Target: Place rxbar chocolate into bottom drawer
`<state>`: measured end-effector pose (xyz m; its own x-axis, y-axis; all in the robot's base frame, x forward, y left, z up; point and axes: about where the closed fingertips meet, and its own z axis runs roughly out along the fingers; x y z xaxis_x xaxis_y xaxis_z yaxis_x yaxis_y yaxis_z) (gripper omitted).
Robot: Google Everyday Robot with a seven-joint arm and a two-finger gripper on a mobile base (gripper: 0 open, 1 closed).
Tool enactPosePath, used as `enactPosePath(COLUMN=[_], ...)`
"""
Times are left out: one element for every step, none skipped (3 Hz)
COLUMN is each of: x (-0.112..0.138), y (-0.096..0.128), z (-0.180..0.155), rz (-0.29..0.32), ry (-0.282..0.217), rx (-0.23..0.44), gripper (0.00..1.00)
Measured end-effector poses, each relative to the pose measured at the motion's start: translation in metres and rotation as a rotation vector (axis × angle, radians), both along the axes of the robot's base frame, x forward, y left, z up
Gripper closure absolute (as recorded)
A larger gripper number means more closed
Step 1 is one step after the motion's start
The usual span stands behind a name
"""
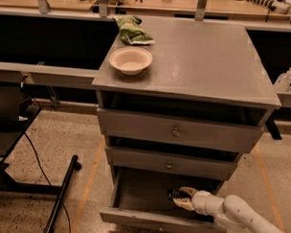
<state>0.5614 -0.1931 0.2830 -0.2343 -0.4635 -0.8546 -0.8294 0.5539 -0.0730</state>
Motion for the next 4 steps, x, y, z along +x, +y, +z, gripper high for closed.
enactPosePath(x=[0.011,0.018,0.022,0.024], y=[0.000,0.001,0.004,0.006], z=[-0.036,-0.054,-0.063,-0.067], rz=[-0.028,-0.045,-0.049,-0.051], ry=[0.032,0.049,0.058,0.060], rx=[0.016,0.054,0.071,0.080], gripper=[1.00,0.82,0.59,0.36])
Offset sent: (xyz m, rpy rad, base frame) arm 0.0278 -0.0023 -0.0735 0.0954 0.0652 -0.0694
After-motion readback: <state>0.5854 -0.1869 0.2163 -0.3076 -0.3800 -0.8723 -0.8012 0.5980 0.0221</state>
